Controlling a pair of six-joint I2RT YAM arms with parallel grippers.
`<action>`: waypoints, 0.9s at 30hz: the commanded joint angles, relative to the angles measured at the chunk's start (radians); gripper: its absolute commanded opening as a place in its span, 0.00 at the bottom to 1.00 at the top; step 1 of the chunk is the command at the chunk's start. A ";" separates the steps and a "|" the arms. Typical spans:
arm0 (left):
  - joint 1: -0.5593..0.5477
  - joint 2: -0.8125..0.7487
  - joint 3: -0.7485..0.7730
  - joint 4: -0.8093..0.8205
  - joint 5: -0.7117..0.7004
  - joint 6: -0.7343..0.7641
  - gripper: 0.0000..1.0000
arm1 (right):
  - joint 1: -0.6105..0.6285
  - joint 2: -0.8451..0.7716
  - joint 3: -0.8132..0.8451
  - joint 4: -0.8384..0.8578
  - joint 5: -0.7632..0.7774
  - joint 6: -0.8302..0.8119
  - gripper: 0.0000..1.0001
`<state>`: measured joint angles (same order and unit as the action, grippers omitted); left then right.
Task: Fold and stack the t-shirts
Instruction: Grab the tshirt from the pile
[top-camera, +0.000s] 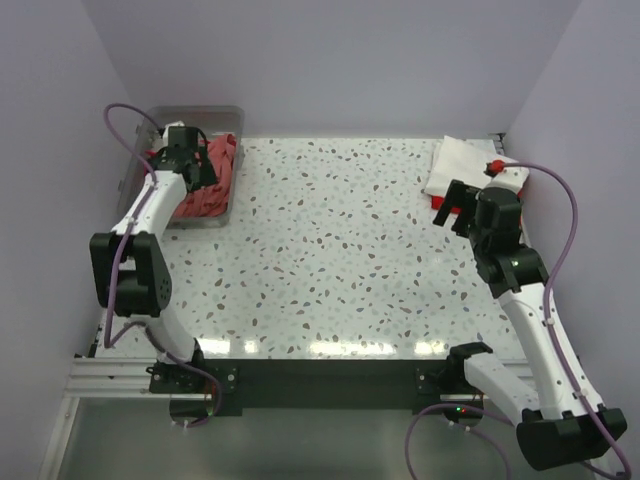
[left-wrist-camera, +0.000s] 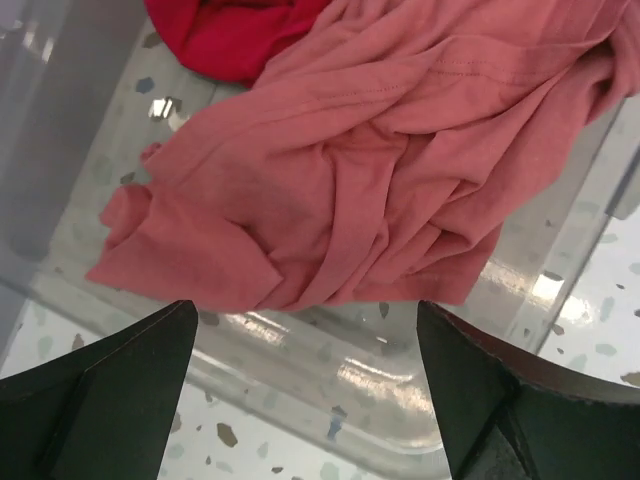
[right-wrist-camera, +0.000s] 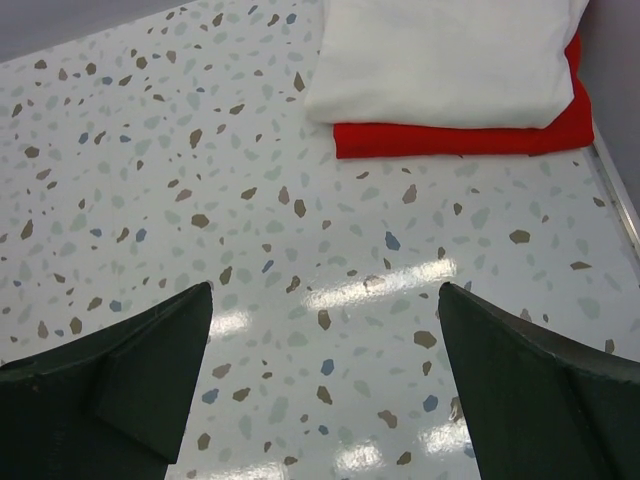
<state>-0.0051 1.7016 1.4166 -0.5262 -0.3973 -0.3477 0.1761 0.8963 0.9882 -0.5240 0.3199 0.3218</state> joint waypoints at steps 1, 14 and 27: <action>0.004 0.114 0.102 -0.027 0.026 0.016 0.95 | 0.000 -0.025 -0.005 -0.031 -0.016 0.028 0.99; 0.004 0.274 0.093 0.023 0.031 0.068 0.58 | 0.000 -0.030 -0.020 -0.034 -0.010 0.033 0.99; 0.004 0.129 0.213 -0.021 0.061 0.118 0.00 | 0.000 0.052 -0.003 0.012 -0.048 0.040 0.99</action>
<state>-0.0067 1.9591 1.5028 -0.5488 -0.3641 -0.2489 0.1761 0.9356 0.9726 -0.5522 0.2958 0.3450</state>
